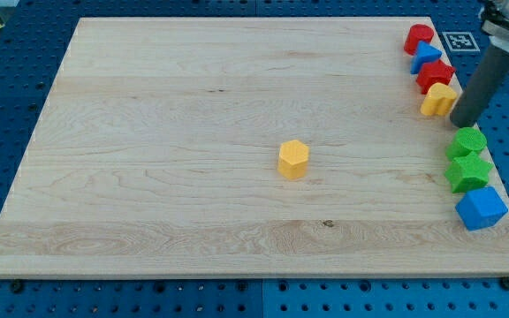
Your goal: Separate yellow heart and red star
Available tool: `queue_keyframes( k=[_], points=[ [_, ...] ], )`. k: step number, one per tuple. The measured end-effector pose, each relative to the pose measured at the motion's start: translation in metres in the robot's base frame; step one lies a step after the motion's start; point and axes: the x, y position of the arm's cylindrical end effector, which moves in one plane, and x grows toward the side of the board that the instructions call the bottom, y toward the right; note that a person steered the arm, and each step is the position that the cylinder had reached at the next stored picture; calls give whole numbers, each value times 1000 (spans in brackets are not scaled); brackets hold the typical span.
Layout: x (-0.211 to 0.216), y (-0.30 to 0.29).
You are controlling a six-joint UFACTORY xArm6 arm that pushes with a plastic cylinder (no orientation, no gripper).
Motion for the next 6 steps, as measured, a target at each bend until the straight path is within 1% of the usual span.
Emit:
queue_keyframes(
  k=[1, 2, 3, 6],
  points=[
    [-11, 25],
    [-40, 13],
    [-40, -16],
    [-24, -51]
  ],
)
